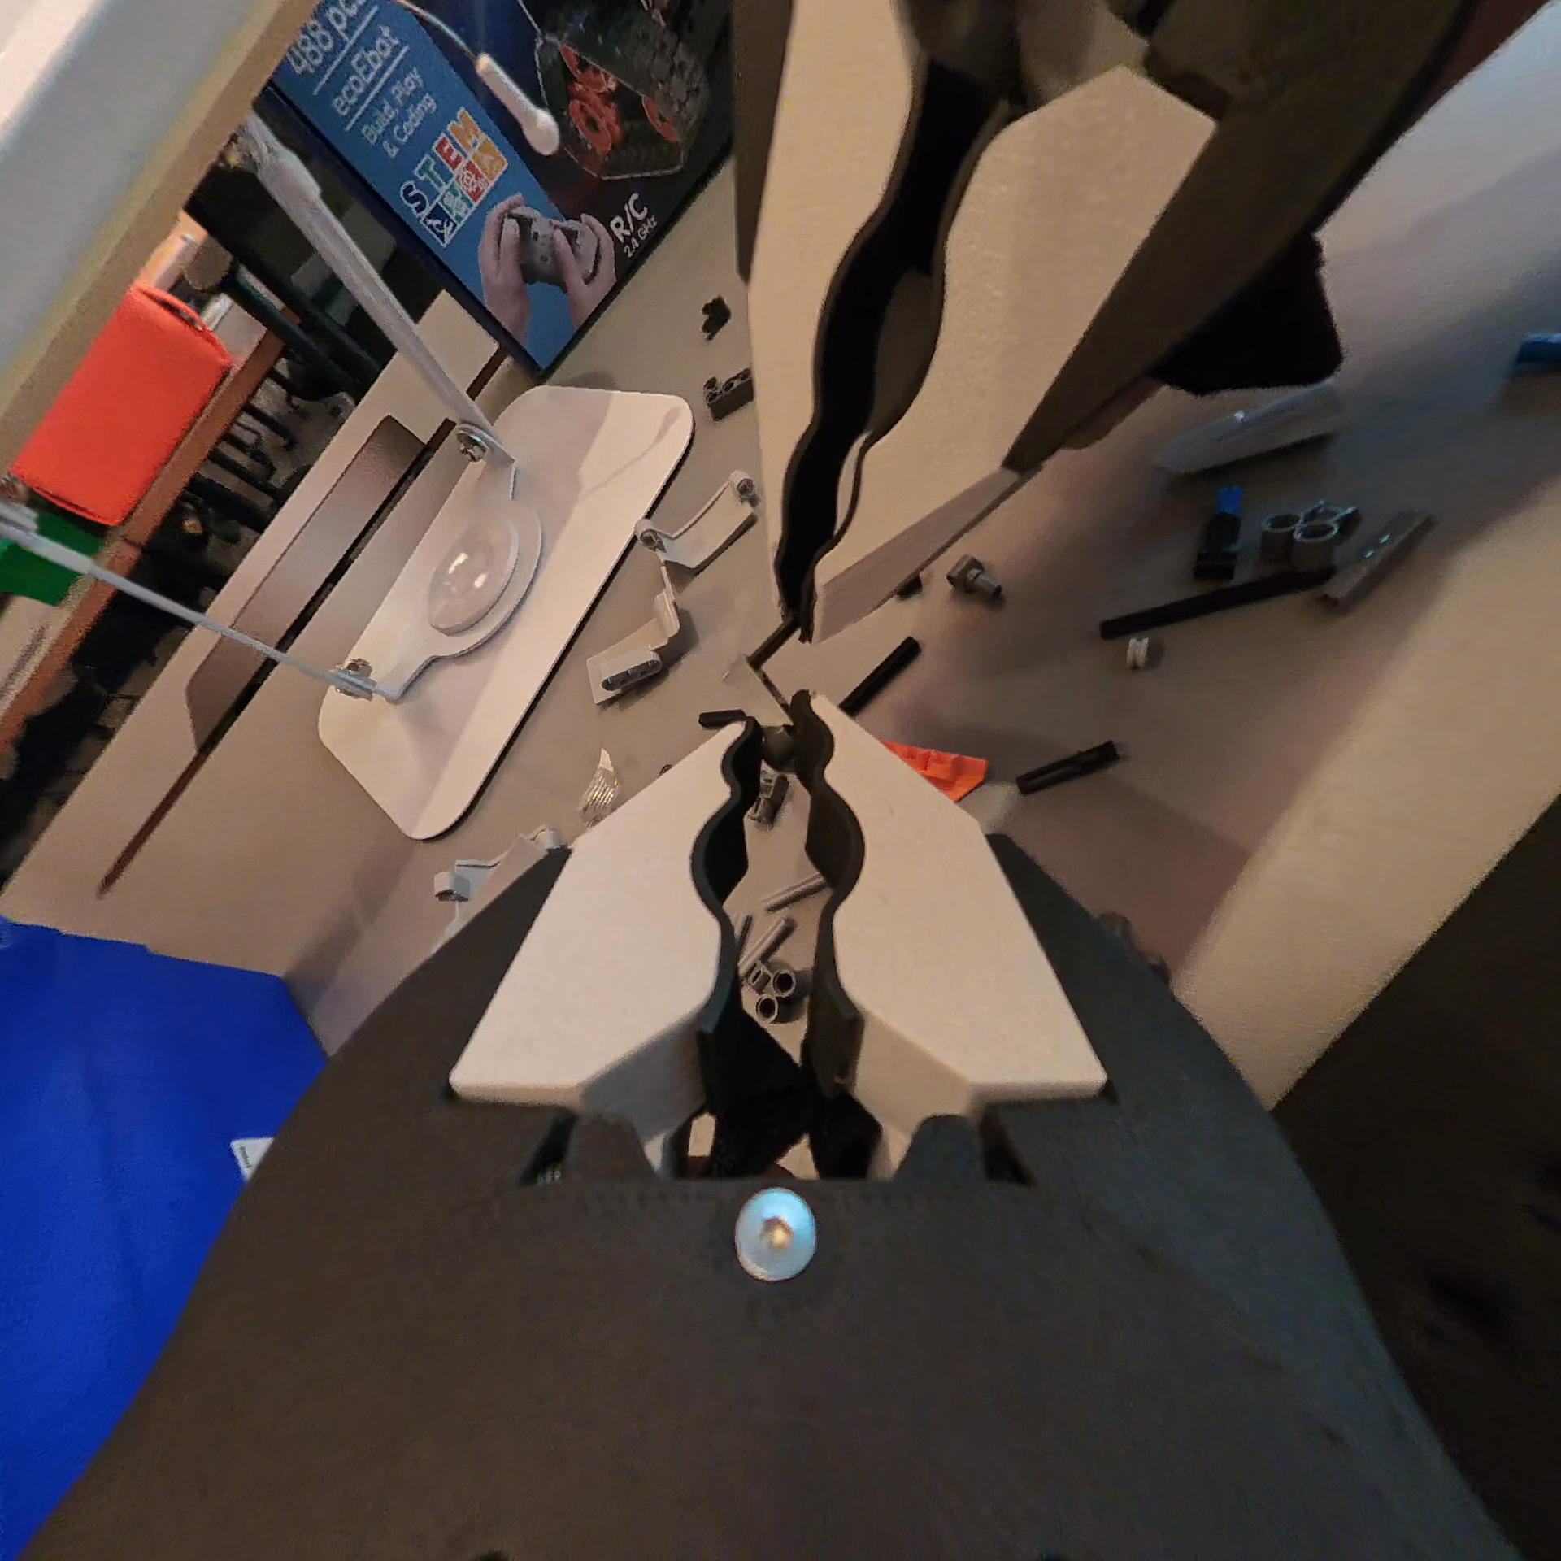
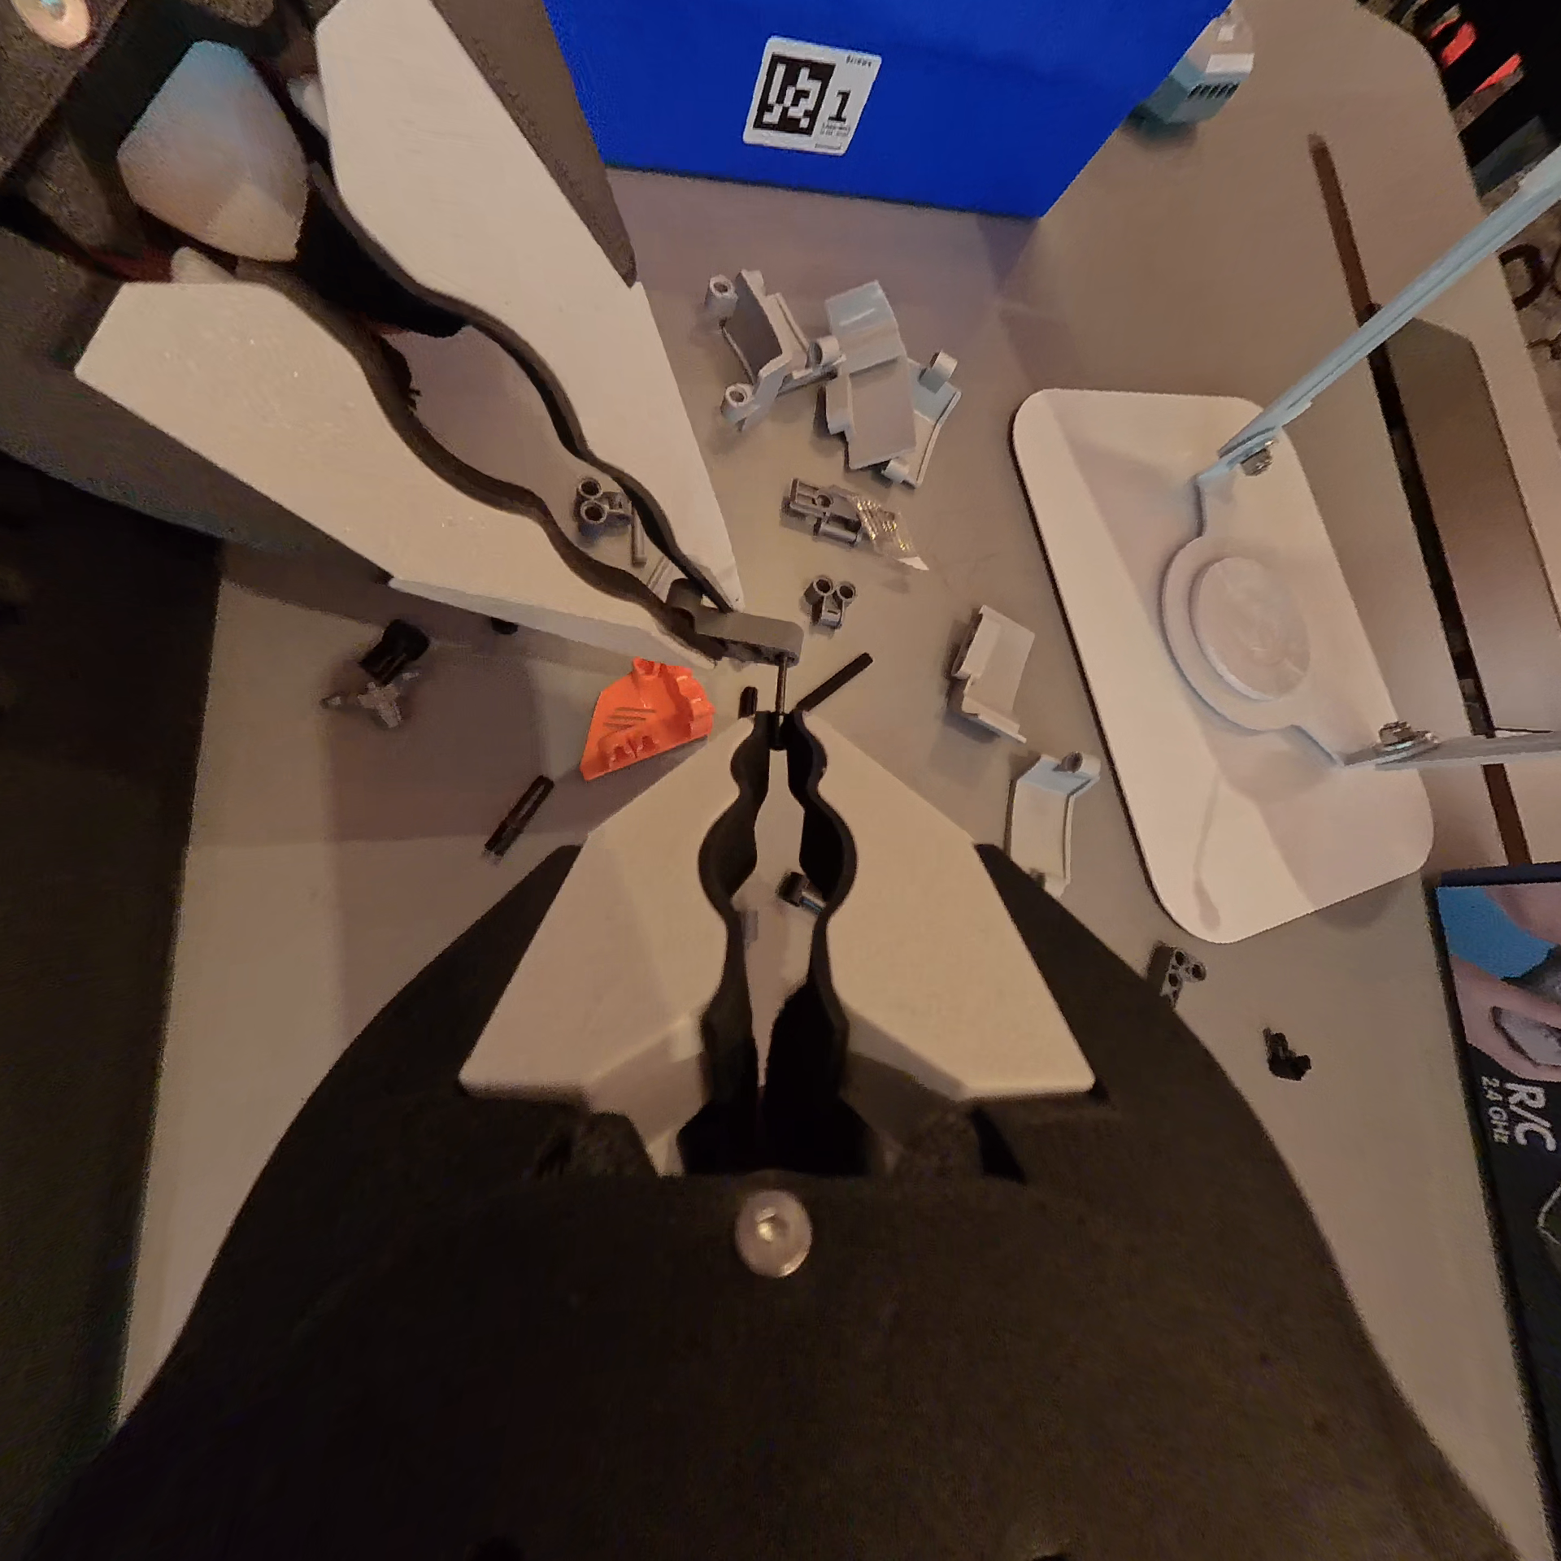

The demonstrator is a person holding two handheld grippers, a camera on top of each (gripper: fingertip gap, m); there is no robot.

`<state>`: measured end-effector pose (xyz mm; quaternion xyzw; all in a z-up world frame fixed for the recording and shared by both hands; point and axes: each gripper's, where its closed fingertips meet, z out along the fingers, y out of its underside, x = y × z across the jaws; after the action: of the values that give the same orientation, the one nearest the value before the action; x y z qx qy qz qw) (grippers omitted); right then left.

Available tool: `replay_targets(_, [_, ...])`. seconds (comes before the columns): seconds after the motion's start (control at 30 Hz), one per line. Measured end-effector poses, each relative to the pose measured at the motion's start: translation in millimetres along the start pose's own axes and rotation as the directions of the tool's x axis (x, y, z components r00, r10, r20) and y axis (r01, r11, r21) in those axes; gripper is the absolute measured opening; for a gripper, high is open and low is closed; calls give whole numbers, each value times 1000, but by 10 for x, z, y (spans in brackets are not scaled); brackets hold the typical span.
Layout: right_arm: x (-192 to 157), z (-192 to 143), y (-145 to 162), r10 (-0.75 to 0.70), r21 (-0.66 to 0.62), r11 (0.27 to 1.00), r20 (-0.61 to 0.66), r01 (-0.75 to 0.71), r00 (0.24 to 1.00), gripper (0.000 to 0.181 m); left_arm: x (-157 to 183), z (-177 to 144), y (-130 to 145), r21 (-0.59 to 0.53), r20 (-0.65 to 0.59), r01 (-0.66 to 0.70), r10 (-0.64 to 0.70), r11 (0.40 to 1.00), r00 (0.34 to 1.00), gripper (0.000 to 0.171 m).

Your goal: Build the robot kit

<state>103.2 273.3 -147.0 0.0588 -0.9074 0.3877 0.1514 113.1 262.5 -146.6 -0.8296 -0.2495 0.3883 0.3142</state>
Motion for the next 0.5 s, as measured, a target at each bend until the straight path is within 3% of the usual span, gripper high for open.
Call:
replay_targets(0.17, [-20,23,39,-3,-37,999,-4,3,1000,1,33,28,30,-45,47,-93,96,995,994,4])
replay_targets(0.5, [-44,71,43,23,-32,999,-5,-23,1000,1,29,26,57,-67,83,-129,135,989,987,5])
